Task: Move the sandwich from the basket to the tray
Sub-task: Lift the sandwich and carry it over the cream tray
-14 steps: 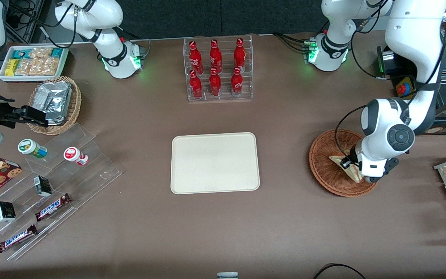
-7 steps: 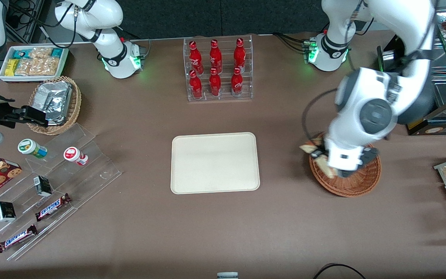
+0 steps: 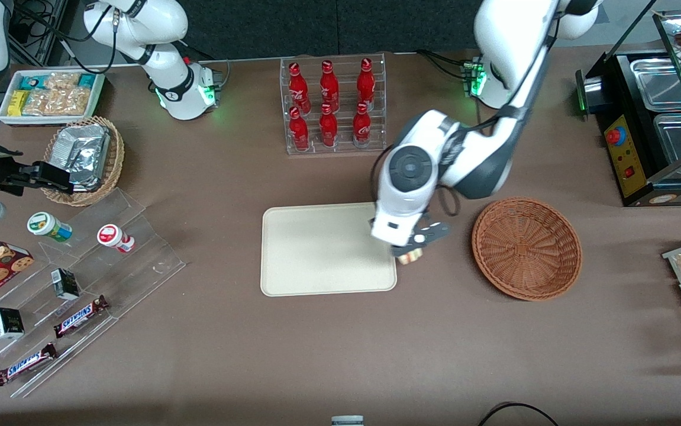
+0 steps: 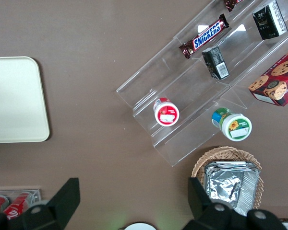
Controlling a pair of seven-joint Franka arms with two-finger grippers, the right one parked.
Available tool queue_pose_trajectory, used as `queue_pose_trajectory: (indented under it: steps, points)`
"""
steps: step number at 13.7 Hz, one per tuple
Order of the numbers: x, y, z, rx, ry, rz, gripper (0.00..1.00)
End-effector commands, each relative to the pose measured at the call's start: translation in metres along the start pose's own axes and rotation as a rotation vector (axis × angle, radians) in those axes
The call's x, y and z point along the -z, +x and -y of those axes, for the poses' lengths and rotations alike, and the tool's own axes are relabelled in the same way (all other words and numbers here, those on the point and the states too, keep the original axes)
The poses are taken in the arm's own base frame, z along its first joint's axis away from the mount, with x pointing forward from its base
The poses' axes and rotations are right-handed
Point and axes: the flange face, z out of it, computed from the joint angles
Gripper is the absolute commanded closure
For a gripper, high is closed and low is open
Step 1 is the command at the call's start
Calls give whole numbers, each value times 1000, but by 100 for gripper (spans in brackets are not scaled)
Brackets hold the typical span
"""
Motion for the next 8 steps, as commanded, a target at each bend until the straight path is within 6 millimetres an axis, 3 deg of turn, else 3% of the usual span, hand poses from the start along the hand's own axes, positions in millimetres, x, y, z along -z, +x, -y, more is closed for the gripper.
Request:
queue_pose_trajectory:
  steps: [1,5,8]
  points:
    - [-18,-17,-45,-109,-56,-13,91]
    - [-61,-55,-78,-369,-81,-7,90]
    - [-97,-67,-89,-428,-48,-6,89]
